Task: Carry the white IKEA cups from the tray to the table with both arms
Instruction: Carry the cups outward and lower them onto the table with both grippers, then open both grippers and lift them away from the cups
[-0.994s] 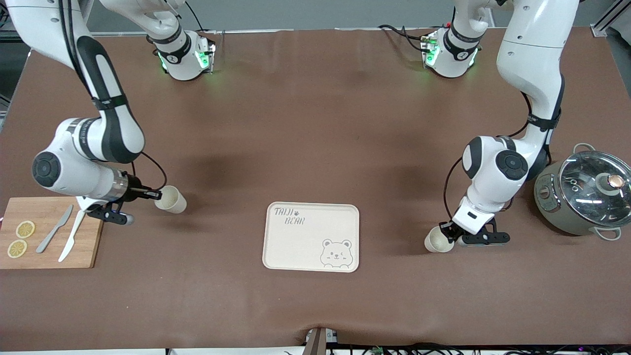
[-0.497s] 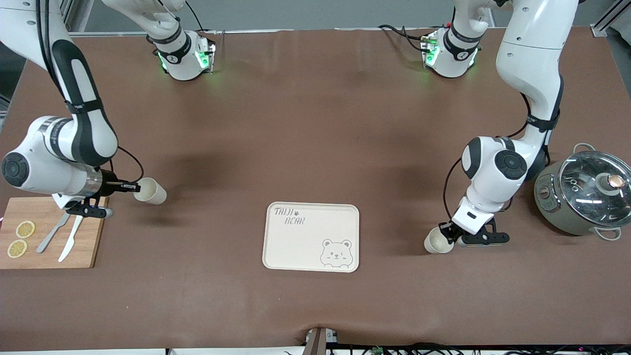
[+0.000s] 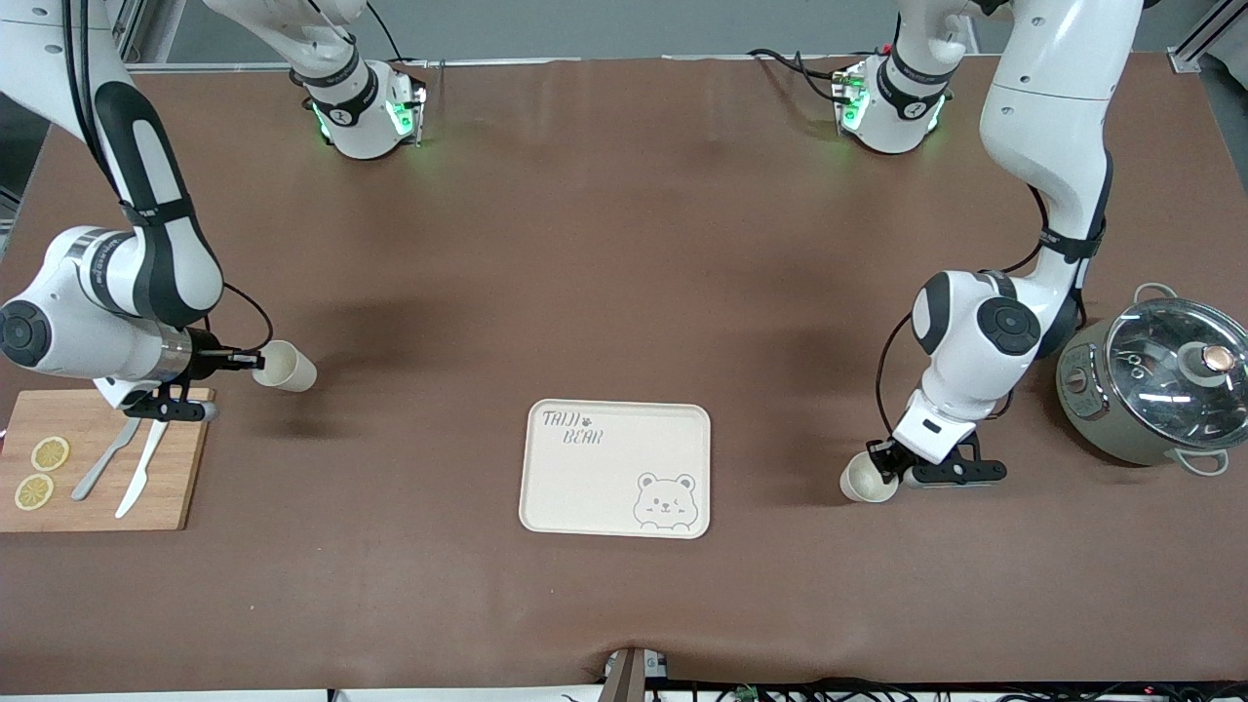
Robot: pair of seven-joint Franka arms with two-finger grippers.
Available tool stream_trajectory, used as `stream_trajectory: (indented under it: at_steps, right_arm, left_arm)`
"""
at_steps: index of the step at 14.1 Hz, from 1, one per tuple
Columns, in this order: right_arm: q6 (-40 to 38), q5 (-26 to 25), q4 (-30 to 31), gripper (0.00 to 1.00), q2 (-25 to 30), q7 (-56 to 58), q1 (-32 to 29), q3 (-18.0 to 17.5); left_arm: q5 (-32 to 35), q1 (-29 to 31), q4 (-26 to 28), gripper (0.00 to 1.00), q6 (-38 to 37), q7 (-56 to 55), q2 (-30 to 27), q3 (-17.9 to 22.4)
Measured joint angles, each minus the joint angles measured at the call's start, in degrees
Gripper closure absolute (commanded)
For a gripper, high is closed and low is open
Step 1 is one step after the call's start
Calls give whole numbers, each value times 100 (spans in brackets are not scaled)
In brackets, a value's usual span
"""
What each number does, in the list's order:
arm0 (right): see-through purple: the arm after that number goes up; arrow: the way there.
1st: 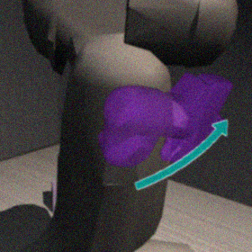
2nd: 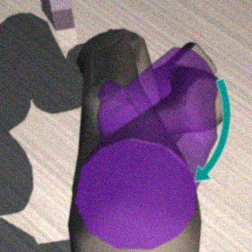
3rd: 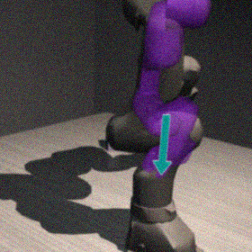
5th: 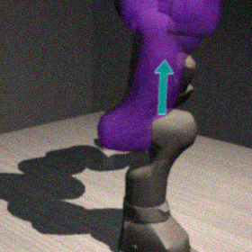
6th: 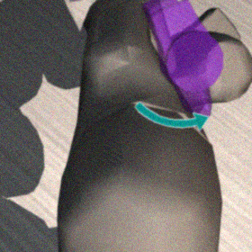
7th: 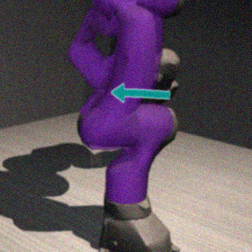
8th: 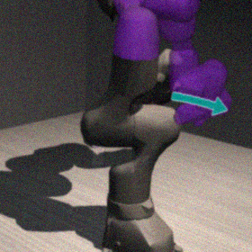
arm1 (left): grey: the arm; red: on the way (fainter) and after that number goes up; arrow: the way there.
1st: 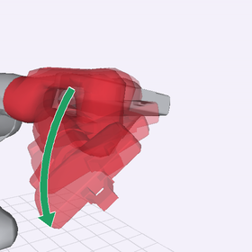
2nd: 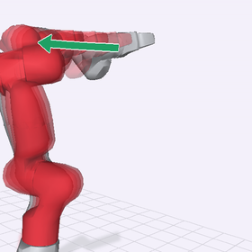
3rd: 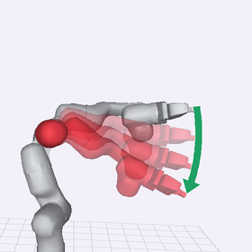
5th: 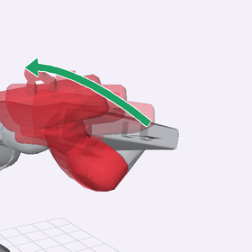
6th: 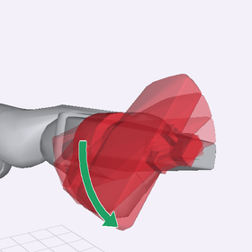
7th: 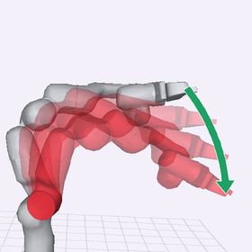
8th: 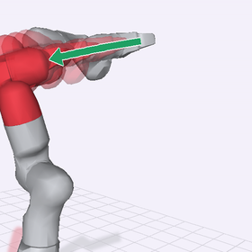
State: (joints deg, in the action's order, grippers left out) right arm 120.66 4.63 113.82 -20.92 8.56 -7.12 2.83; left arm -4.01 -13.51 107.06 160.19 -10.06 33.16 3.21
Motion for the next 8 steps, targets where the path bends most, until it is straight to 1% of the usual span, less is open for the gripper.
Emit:
stream_trajectory:
  at_steps: [1, 6, 7, 8]
  right_arm:
    - [11, -4, 5, 100, 0, 22, -11, 0]
    - [270, -13, 180, 100, -4, 87, -47, 0]
    - [285, -13, 196, 100, -5, 98, -51, 0]
    - [305, -14, 206, 100, -5, 115, -54, 0]
  left_arm:
    - [0, 0, -3, 0, 7, 0, 0, 0]
    - [0, 0, -129, 0, 48, -1, -30, 0]
    - [0, 1, -193, 0, -27, -3, -70, 0]
    - [0, 1, -298, 0, -284, -3, -143, -1]
